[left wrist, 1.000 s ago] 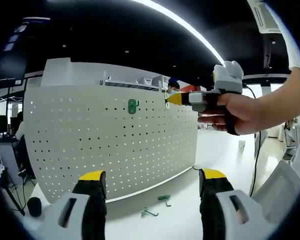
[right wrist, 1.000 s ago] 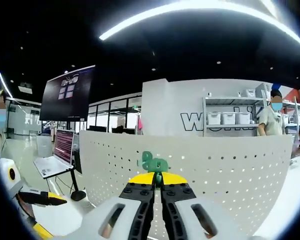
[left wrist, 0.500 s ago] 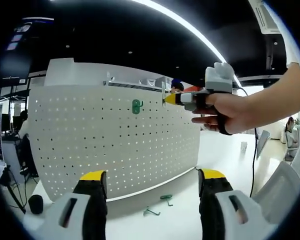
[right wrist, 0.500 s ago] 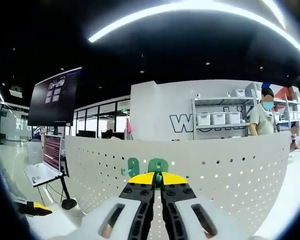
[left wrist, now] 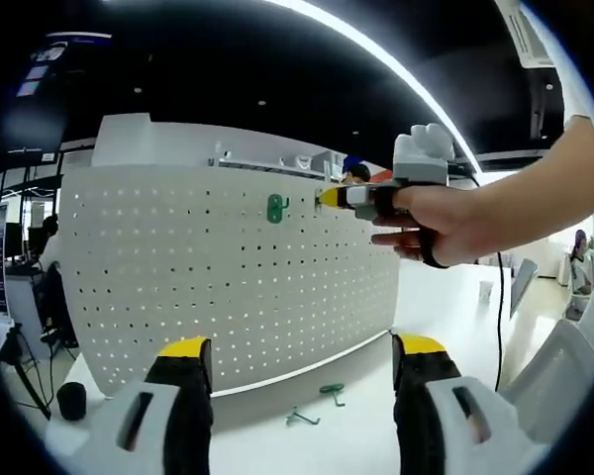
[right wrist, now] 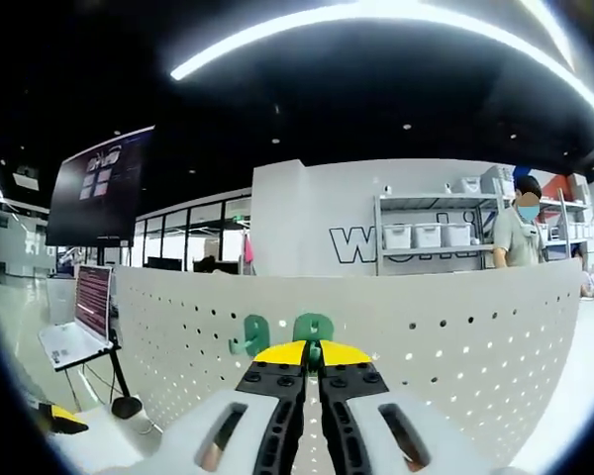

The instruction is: Insert the hook assembly into the mounting plate slot until the hook locks in place.

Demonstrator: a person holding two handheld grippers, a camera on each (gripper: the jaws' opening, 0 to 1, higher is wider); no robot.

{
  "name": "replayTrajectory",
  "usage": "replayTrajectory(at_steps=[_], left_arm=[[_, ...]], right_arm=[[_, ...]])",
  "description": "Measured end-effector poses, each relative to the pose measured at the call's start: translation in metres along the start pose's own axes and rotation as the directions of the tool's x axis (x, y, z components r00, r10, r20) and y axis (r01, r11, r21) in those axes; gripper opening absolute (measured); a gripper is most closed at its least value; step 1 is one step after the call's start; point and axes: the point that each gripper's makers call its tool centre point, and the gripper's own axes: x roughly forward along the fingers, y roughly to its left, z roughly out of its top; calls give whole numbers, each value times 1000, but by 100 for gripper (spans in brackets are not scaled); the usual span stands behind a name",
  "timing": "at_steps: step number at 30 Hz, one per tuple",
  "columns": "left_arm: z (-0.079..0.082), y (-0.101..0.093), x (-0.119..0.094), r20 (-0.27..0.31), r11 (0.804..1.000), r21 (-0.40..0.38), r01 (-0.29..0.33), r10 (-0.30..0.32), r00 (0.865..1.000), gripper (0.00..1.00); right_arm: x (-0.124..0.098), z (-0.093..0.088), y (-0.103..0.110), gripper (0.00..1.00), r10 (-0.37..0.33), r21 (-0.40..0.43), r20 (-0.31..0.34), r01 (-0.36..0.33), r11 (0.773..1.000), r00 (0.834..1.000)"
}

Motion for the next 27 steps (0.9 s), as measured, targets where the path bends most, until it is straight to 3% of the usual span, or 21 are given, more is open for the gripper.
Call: replayTrajectory(at_steps=[27], left_arm=[[-9, 12, 0, -24, 999, -15, -32, 31, 999, 75]], right_arm=[[23, -12, -2, 2, 2, 13, -29, -2, 1000, 1000]])
